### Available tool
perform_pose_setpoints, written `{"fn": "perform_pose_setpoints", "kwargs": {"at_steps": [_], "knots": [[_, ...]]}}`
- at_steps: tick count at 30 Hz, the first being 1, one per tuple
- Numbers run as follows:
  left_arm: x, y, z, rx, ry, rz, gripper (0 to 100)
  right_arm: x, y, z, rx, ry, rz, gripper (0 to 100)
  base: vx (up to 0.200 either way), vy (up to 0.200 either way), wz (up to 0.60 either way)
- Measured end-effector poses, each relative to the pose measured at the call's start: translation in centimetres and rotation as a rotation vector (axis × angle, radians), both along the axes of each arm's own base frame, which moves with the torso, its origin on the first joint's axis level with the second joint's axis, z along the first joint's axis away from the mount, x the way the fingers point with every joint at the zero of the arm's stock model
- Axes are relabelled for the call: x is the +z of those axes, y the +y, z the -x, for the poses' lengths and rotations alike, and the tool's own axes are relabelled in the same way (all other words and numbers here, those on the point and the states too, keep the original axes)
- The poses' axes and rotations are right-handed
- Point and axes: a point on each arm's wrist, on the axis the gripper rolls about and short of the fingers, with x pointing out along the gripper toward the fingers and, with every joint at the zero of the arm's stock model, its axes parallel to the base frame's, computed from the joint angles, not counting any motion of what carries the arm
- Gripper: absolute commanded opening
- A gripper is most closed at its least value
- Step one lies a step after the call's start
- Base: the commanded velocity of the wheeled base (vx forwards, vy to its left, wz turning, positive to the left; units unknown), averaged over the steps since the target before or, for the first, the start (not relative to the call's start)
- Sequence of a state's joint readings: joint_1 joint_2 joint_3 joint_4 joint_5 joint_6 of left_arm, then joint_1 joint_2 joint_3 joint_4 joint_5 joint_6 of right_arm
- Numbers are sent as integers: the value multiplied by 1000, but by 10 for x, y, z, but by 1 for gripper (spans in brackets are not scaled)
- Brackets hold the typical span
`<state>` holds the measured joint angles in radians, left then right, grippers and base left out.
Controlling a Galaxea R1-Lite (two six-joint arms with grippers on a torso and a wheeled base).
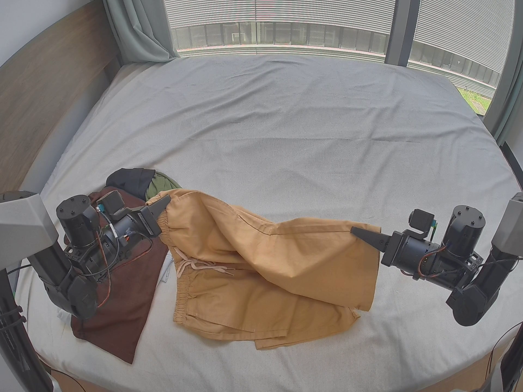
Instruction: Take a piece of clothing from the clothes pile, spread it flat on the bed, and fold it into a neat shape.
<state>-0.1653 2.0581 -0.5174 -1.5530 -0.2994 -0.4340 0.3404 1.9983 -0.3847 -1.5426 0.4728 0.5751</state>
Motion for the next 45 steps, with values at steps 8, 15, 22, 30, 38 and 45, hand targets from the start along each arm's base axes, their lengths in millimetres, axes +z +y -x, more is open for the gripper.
{"fn": "perform_pose_setpoints", "kwargs": {"at_steps": [8,15,22,30,38,45], "knots": [[2,7,-3,22,-10,-2,0,11,0,-1,-1,-40,-17,0,0,0,0],[1,11,-3,34,-15,-19,0,18,0,-1,-4,-69,-25,0,0,0,0],[8,16,1,19,-33,-17,0,26,2,-1,-27,-102,-34,0,0,0,0],[16,22,6,-33,-55,-18,0,32,4,-3,-41,-127,-44,0,0,0,0],[20,27,5,-31,-70,-18,0,39,4,-6,-64,-156,-56,0,0,0,0],[22,28,4,-29,-82,-18,0,44,4,-7,-68,-176,-64,0,0,0,0]]}}
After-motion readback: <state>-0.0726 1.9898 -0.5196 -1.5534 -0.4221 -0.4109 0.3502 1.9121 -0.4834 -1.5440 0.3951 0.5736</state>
